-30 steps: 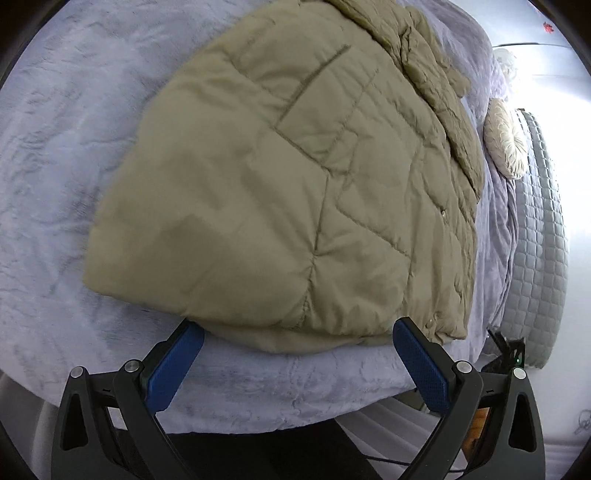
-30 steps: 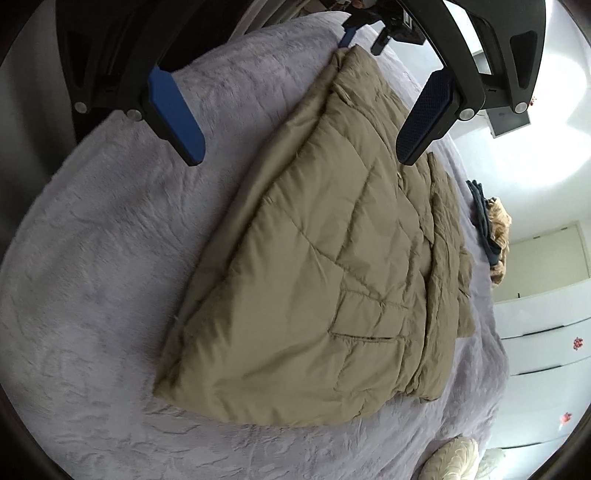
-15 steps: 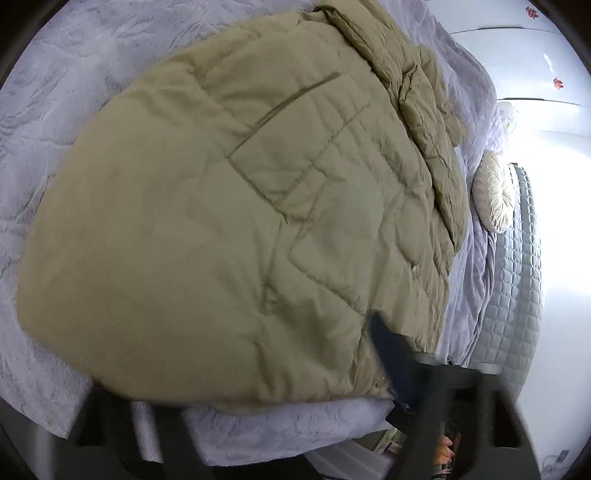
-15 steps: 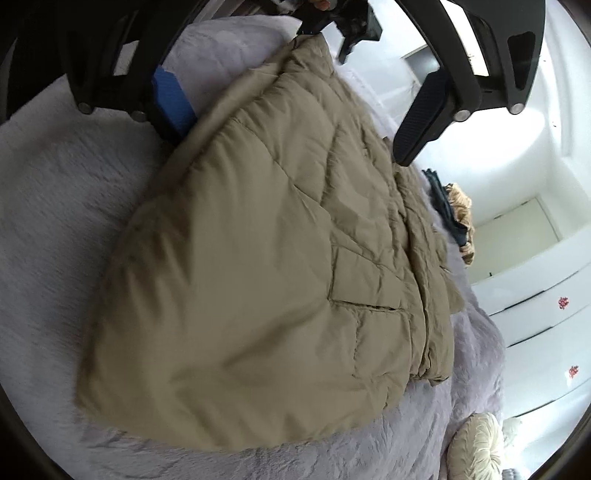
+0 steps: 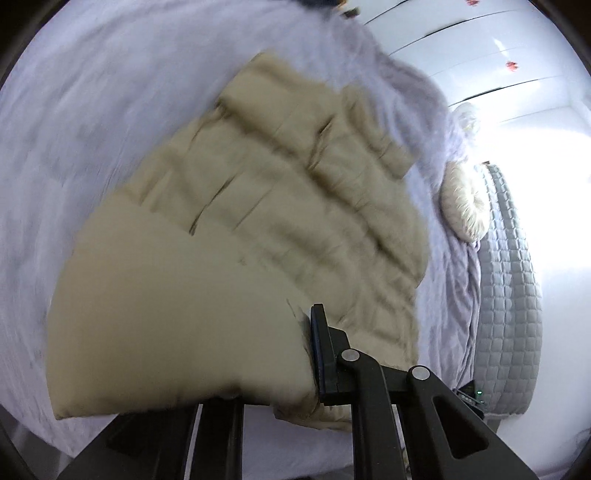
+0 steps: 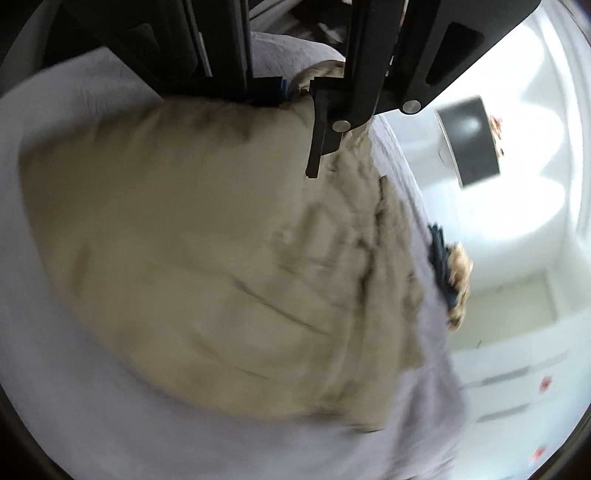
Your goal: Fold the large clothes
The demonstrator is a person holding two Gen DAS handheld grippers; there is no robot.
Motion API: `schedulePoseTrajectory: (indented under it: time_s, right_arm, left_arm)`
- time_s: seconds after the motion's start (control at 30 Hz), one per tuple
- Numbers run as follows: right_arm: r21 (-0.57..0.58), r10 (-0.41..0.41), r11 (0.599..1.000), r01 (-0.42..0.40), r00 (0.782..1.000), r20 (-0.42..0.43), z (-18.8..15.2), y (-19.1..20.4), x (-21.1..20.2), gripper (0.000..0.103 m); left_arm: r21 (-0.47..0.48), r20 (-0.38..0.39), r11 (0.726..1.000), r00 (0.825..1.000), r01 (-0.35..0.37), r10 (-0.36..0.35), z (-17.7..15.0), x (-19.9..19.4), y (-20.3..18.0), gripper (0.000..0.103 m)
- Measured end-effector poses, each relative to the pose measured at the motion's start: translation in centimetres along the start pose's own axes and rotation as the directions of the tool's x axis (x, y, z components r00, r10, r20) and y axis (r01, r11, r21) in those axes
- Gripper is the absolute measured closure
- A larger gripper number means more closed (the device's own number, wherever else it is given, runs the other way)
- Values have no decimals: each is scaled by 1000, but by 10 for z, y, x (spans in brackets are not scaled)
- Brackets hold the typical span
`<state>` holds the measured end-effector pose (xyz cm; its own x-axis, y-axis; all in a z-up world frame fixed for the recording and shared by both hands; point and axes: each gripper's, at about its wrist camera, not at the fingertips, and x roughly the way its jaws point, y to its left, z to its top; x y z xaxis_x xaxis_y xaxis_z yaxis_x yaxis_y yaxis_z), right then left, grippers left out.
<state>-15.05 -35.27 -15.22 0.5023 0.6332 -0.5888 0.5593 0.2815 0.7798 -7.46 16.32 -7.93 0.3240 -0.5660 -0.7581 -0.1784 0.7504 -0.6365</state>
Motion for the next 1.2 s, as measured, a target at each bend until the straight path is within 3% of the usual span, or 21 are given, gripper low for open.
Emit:
schedulePoseTrajectory:
  time_s: [0.2, 0.37, 0.47, 0.63, 0.77, 0.97, 1.13, 1.2]
  right_arm:
    - [-282, -36, 959, 36, 999, 3, 59, 100, -1, 96]
    - [-383, -27, 923, 31, 999, 18, 108, 161, 20, 96]
    - [-414, -36, 909, 52, 998, 46, 136, 190, 43, 96]
    - [-389, -74, 916, 100, 994, 82, 181, 205, 79, 96]
    - [-362, -118, 920, 148, 987, 105, 208, 202, 117, 96]
    - [-318, -131, 933, 167, 982, 133, 234, 180, 165, 96]
    - [-292, -132, 941, 173, 979, 152, 232, 177, 174, 93]
    - [-316, -134, 932, 176, 979, 151, 229, 186, 168, 79]
  left_arm:
    - [84, 145, 996, 989, -22, 10, 50, -4, -55, 87]
    - [142, 218, 988, 976, -55, 23, 105, 6, -86, 87]
    - [198, 224, 975, 973, -96, 50, 143, 25, -99, 87]
    - [248, 201, 960, 976, -131, 82, 204, 72, -104, 87]
    - [269, 170, 950, 979, -157, 114, 228, 113, -95, 87]
    - [290, 149, 939, 978, -185, 147, 245, 163, -74, 86]
    - [308, 153, 931, 976, -197, 156, 246, 163, -75, 82]
    - [336, 155, 921, 976, -197, 152, 242, 154, -81, 78]
